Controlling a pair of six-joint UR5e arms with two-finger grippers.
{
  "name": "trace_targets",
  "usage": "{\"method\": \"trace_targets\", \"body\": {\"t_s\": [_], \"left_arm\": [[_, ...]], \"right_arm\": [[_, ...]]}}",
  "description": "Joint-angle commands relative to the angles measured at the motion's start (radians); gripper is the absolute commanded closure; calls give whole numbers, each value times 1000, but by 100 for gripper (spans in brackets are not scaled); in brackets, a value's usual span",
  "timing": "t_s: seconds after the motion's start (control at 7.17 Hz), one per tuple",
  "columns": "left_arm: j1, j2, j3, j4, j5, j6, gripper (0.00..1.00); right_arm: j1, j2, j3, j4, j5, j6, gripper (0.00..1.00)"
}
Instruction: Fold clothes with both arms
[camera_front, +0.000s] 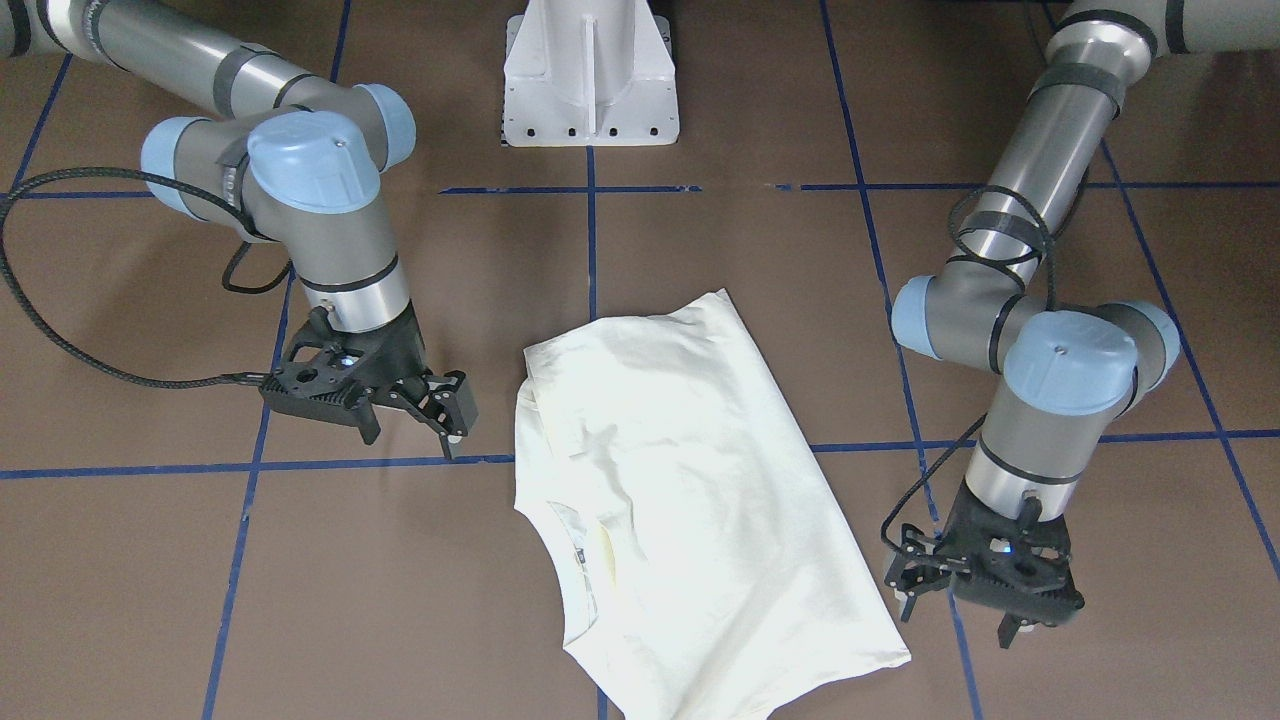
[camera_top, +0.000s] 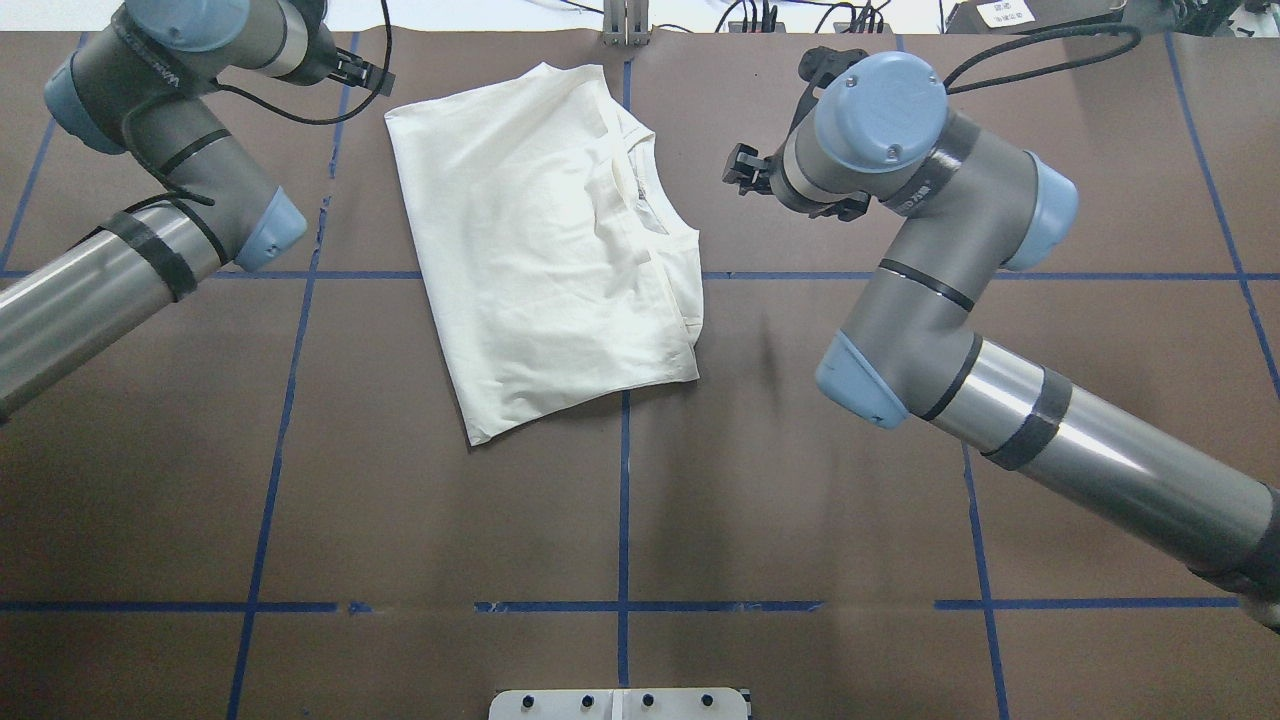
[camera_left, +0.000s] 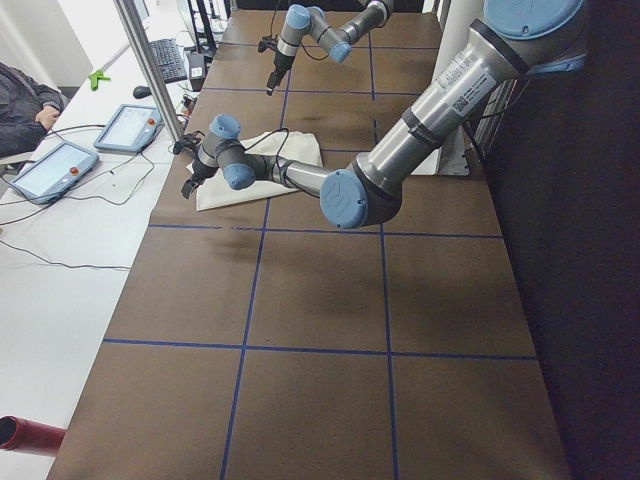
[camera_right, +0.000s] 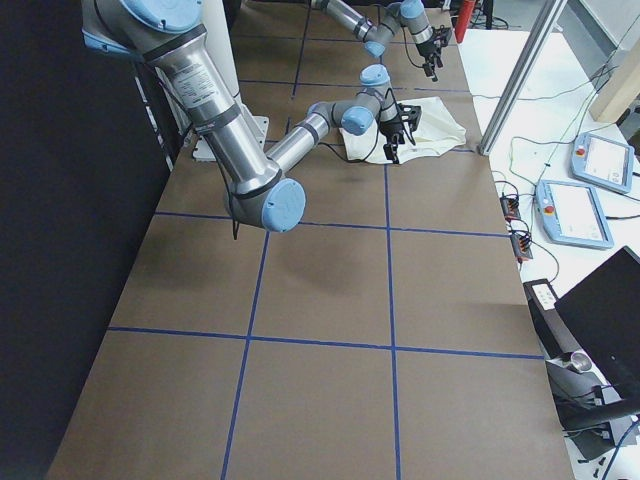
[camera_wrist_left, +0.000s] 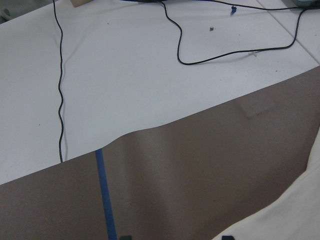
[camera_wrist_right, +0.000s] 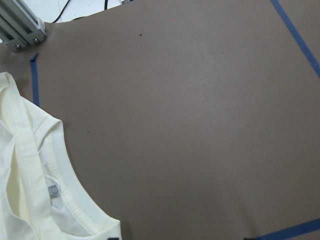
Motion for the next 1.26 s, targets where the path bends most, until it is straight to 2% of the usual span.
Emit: {"method": "trace_targets", "body": {"t_s": [0.0, 0.14, 0.28, 1.12], "left_arm": [[-2, 33, -41, -3, -13, -7, 0], [-2, 44, -39, -3, -13, -7, 0], [-2, 46, -38, -3, -13, -7, 0], [-2, 46, -35, -3, -13, -7, 0]], "right_arm": [[-56, 130, -171, 40, -80, 65, 23], [-82, 169, -246, 80, -118, 95, 29], [-98, 177, -270, 86, -132, 97, 31], [-152, 130, -267, 54, -120, 97, 43]]}}
